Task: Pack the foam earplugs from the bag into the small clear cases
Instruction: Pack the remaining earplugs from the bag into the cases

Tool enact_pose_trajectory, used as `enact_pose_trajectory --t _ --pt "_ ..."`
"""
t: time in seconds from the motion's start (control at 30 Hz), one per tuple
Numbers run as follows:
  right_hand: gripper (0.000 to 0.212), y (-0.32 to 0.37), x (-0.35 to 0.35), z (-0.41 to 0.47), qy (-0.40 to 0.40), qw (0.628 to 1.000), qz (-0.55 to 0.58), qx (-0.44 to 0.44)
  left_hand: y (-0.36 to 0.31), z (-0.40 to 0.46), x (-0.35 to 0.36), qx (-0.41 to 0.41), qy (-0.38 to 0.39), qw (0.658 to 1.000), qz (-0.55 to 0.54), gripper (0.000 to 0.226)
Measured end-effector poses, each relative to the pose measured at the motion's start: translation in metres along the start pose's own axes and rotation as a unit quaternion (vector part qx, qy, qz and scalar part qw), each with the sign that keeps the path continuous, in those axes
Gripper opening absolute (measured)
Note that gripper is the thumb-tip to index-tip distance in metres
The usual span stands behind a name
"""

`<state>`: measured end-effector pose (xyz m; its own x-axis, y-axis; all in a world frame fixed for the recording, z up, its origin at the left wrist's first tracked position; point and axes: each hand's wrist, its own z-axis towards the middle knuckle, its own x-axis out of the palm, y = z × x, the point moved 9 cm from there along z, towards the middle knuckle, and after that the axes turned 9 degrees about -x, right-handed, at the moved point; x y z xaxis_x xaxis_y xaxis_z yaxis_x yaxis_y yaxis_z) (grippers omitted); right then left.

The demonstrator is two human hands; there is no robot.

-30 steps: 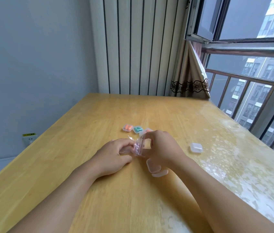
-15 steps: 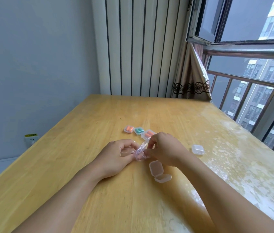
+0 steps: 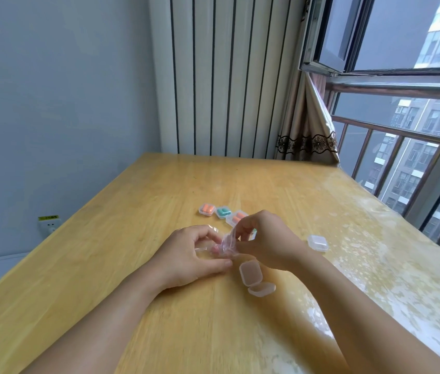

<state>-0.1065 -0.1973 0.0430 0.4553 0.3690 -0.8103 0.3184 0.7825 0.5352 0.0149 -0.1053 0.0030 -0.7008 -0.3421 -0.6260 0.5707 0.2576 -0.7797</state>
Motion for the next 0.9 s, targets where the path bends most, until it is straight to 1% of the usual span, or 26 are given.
enact_pose_trajectory --t 0.07,0.1,0.13,0.2,0.23,0.33,0.4,0.5,0.57,0.67,0.7,0.77,0.83,0.87,0.9 --pt "0.007 0.003 0.008 0.000 0.011 1.000 0.011 -0.010 0.001 0.000 -0.003 0.003 -0.017 1.000 -0.015 0.054" --pt "0.008 0.004 0.012 0.000 0.015 1.000 0.017 -0.014 0.001 0.001 -0.004 0.008 -0.024 0.999 -0.022 0.051" --pt "0.008 0.005 0.015 0.000 0.020 1.000 0.016 -0.016 0.000 0.002 -0.004 0.014 -0.030 0.999 -0.019 0.043" --pt "0.007 0.004 0.017 0.002 0.023 1.000 -0.006 -0.011 -0.001 0.002 -0.006 0.021 -0.043 0.999 0.008 0.027" --pt "0.008 0.003 0.017 0.003 0.021 1.000 -0.021 -0.006 -0.001 0.002 -0.007 0.022 -0.051 0.998 0.010 0.022" --pt "0.011 -0.002 0.015 0.003 0.019 0.999 -0.042 0.008 0.001 0.003 -0.006 0.012 -0.058 0.998 0.000 0.014" --pt "0.019 0.000 0.016 0.002 0.031 0.998 -0.048 0.007 0.002 0.004 -0.005 0.008 -0.058 0.998 -0.004 0.012" --pt "0.019 0.003 0.021 0.001 0.063 0.997 -0.045 -0.003 0.002 0.005 -0.007 0.006 -0.059 0.998 0.007 0.012" --pt "0.022 0.004 0.023 0.000 0.077 0.997 -0.030 -0.006 0.002 0.004 -0.012 -0.003 -0.067 0.998 0.012 0.015" --pt "0.023 0.004 0.022 0.000 0.085 0.996 -0.013 -0.004 0.005 0.003 -0.021 -0.032 -0.103 0.993 0.038 0.028" --pt "0.022 0.004 0.021 0.000 0.079 0.997 -0.007 -0.001 0.006 0.002 -0.024 -0.036 -0.118 0.991 0.050 0.027" --pt "0.021 0.003 0.020 0.000 0.064 0.998 0.002 0.008 0.002 -0.003 -0.028 -0.031 -0.138 0.988 0.069 0.018" --pt "0.022 0.003 0.021 0.000 0.054 0.998 -0.002 0.012 -0.002 -0.006 -0.031 -0.033 -0.145 0.988 0.049 0.009" --pt "0.021 0.003 0.022 0.000 0.047 0.999 -0.007 0.013 -0.004 -0.007 -0.030 -0.044 -0.134 0.990 0.020 0.019" --pt "0.019 0.004 0.022 0.001 0.037 0.999 -0.012 0.013 -0.006 -0.008 -0.027 -0.053 -0.122 0.991 -0.006 0.036"
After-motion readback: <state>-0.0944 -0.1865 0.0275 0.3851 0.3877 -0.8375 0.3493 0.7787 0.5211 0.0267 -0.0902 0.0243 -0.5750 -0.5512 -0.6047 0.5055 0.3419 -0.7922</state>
